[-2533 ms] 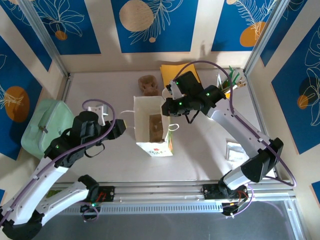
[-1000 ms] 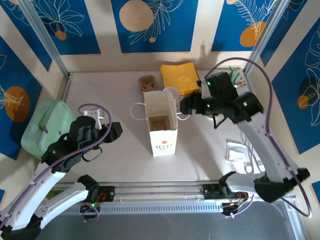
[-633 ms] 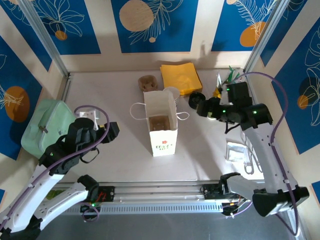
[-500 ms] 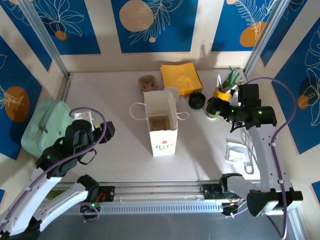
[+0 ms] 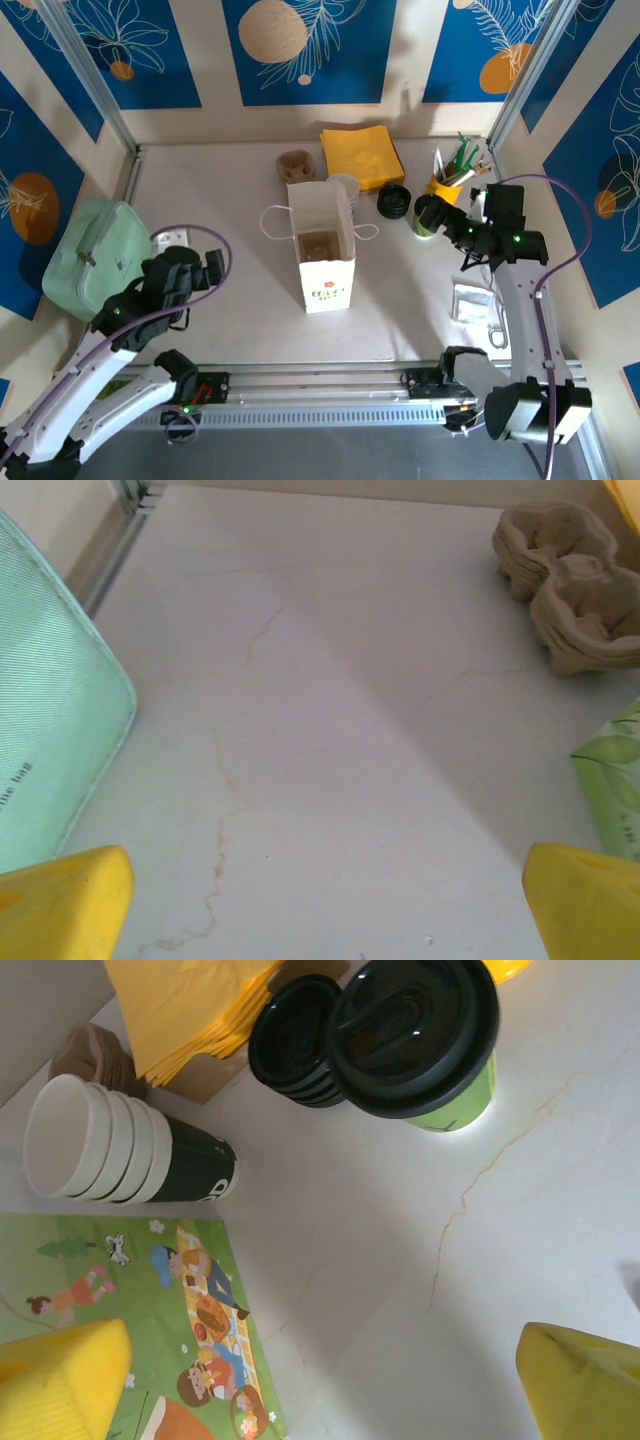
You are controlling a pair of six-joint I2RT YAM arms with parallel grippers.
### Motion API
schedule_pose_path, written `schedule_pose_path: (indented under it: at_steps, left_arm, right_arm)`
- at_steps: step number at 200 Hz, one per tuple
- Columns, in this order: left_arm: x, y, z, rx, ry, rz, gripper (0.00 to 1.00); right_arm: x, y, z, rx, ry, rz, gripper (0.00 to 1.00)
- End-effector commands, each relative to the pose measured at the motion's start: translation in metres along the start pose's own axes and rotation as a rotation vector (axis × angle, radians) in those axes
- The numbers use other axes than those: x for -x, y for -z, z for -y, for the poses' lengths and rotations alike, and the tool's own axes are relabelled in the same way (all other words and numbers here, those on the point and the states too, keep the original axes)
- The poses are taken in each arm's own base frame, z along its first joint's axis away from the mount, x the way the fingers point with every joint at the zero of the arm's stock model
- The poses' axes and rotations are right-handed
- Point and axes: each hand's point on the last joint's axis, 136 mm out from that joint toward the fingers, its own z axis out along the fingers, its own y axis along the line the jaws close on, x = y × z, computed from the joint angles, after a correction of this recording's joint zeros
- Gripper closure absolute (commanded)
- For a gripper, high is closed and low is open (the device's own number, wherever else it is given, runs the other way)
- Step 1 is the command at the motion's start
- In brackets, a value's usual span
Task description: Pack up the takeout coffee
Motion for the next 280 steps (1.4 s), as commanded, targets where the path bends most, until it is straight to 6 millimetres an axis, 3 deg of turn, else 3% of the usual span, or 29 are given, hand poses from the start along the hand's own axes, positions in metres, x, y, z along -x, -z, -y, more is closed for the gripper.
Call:
schedule_pose_path:
  at_steps: [1,47,95,130,239,280]
  left_arm:
    - [0.003,0.001,-0.01,0.038,-0.048,0.064,0.01]
    - [0.003,0.004,-0.004,-0.034,-0.058,0.109,0.01]
    - [0.003,0.005,0.002,-0.069,-0.062,0.103,0.01]
    - [0.002,0.006,0.005,-0.093,-0.054,0.103,0.01]
    - [0.004,0.018,0.001,-0.128,-0.035,0.133,0.01]
    - [0.005,0.019,0.002,-0.136,-0.026,0.14,0.01]
  right_arm:
    - [0.009,-0.007,-0.01,0.048,0.015,-0.02,0.01]
    - [0.014,-0.03,-0.006,-0.161,0.148,-0.108,0.01]
    - [0.034,-0.039,-0.021,-0.207,0.243,-0.164,0.01]
    - [0.047,-0.047,-0.015,-0.257,0.256,-0.209,0.01]
    - [0.057,-0.088,0.013,-0.363,0.303,-0.34,0.02]
    - [0.062,-0.1,0.019,-0.374,0.305,-0.358,0.1]
